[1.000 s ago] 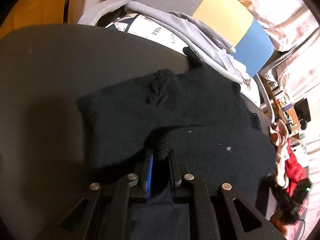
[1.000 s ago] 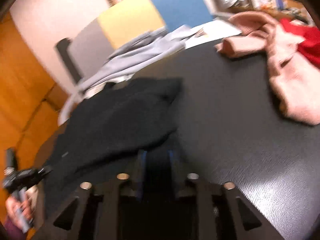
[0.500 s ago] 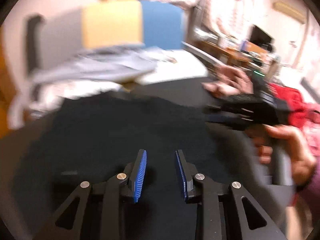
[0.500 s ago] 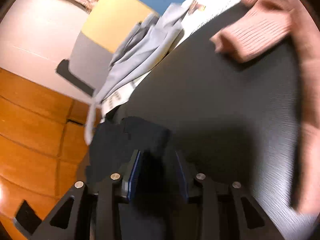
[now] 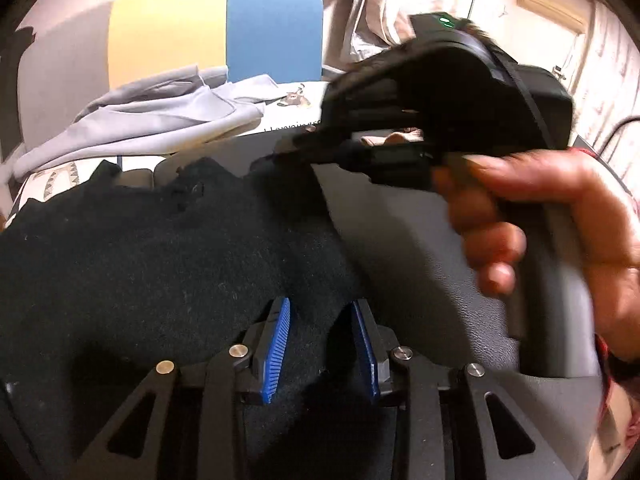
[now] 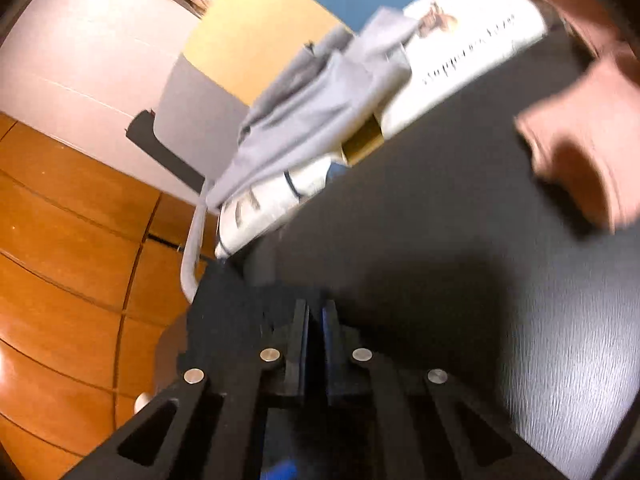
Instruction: Fold clothes
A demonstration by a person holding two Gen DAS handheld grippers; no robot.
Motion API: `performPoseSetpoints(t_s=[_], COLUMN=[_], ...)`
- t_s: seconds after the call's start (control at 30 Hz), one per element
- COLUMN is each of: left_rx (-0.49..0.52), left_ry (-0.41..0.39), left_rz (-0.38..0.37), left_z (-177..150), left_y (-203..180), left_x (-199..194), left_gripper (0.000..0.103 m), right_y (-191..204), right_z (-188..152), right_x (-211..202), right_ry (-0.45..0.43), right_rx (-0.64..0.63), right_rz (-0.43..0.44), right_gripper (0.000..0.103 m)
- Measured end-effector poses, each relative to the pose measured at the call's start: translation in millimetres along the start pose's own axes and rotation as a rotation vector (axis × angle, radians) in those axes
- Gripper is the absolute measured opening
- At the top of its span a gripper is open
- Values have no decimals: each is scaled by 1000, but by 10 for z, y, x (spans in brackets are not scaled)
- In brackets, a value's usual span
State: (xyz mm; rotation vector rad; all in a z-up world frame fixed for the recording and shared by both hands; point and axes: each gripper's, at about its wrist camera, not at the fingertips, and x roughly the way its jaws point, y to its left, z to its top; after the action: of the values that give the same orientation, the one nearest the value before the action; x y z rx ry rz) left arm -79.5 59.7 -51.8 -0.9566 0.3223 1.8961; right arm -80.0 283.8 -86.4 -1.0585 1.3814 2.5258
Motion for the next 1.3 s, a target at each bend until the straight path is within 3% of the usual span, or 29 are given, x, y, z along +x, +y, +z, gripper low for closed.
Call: performPoseSetpoints(t_s=[0.17, 0.23, 0.3, 0.4, 0.47, 0.5, 0.57, 0.6, 0.67, 0.83, 0.93, 1.0, 1.07, 1.1, 1.3], left_rx=[-39, -53, -56, -48, -36, -24, 10, 32, 72, 100, 72, 64, 61, 53, -56], left_ry=[-6, -14, -21, -31, -37, -36, -29, -24, -17, -13, -18, -21, -22, -21, -7], left_rz=[-51, -67, -75, -77, -80, -91, -99, -94, -77, -60, -94, -104, -110, -118, -183], left_z=[-13, -27, -42, -94, -114, -101, -75, -62, -72, -84, -84, -88, -92, -85, -54], left_y=[86, 113, 119, 123, 90, 67, -19, -82, -160, -190, -122, -101, -93, -74, 132], left_x=[-5, -18, -31, -90, -106, -99, -74, -55, -51, -33, -52, -63, -75, -86, -461], left_gripper=[33, 33, 34, 37, 42, 51, 62, 67, 74, 78, 78, 78, 79, 79, 79], right_y=[-33, -46, -55, -139, -173, -159, -110, -73, 22, 184, 277, 193, 210, 239, 445], right_z=[39, 6, -10, -49, -76, -94, -125, -134, -140, -144, -145, -140, -201, -240, -523], right_x=[158, 88, -28, -120, -90, -57, 13, 50, 130, 199, 233, 183, -14, -131, -780], right_ry=[6, 15, 14, 74, 126, 141, 153, 155, 152, 75, 25, 4, -40, -65, -200], right_rx=[12, 9, -15, -13, -26, -43, -75, -91, -125, -222, -281, -231, -229, -239, -312], right_rz=[3, 43, 28, 24, 23, 23, 37, 37, 24, -143, -251, -213, -204, -209, -226], right_gripper=[4, 10, 33, 34, 34, 34, 34, 20, 5, 4, 4, 6, 22, 24, 24])
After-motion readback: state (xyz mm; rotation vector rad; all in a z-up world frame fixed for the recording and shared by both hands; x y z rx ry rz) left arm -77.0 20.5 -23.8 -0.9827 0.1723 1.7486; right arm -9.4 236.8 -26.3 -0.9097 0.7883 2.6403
